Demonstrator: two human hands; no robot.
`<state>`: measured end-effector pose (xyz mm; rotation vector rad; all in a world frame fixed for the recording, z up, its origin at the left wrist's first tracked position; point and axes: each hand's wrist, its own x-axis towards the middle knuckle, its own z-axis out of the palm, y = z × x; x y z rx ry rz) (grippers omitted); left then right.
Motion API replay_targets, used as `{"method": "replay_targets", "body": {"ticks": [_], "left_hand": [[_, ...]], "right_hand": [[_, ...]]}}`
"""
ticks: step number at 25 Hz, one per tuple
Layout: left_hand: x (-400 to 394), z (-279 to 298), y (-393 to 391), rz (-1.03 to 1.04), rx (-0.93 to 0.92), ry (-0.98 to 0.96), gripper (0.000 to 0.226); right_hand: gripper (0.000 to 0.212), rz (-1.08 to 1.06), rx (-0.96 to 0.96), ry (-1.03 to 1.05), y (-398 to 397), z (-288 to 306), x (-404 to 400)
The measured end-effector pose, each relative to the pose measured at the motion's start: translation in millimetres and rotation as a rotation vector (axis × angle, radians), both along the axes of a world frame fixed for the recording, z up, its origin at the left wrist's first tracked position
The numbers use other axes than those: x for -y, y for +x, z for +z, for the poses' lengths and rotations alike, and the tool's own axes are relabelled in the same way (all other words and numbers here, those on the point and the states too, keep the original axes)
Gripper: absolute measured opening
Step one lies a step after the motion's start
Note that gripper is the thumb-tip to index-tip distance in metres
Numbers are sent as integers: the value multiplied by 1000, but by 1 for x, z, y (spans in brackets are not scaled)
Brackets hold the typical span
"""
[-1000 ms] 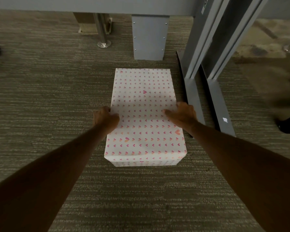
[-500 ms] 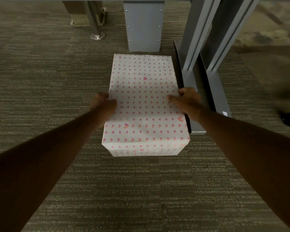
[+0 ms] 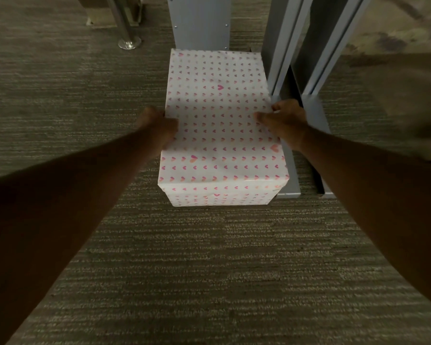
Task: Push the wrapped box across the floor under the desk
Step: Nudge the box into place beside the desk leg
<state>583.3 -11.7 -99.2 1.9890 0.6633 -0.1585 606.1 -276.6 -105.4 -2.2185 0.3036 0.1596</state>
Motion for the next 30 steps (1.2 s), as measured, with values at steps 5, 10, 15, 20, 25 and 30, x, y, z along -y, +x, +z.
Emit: {"method": "replay_targets", "body": {"ticks": [5,10,15,20,25,30], "left_hand": [[13,-6,10,-13,34,50,33],[22,-17,15,30,48,29,33],[25,-22,18,45,52,76,33],[24,-26,22,48,47,109,36],[21,-29,21,-6,27,76,44],[32,-26,1,-228,119,443,80]], "right_hand": [[49,-16,-4,16,9,2,12],[51,-19,-27,6,13,-2,18],[50,0,-30,-13,19,-6,16],[51,4,-34,-24,24,-9,14],[58,-16,-20,-25,21,-13,12],[78,82,129,-248,0,-18,3]]}}
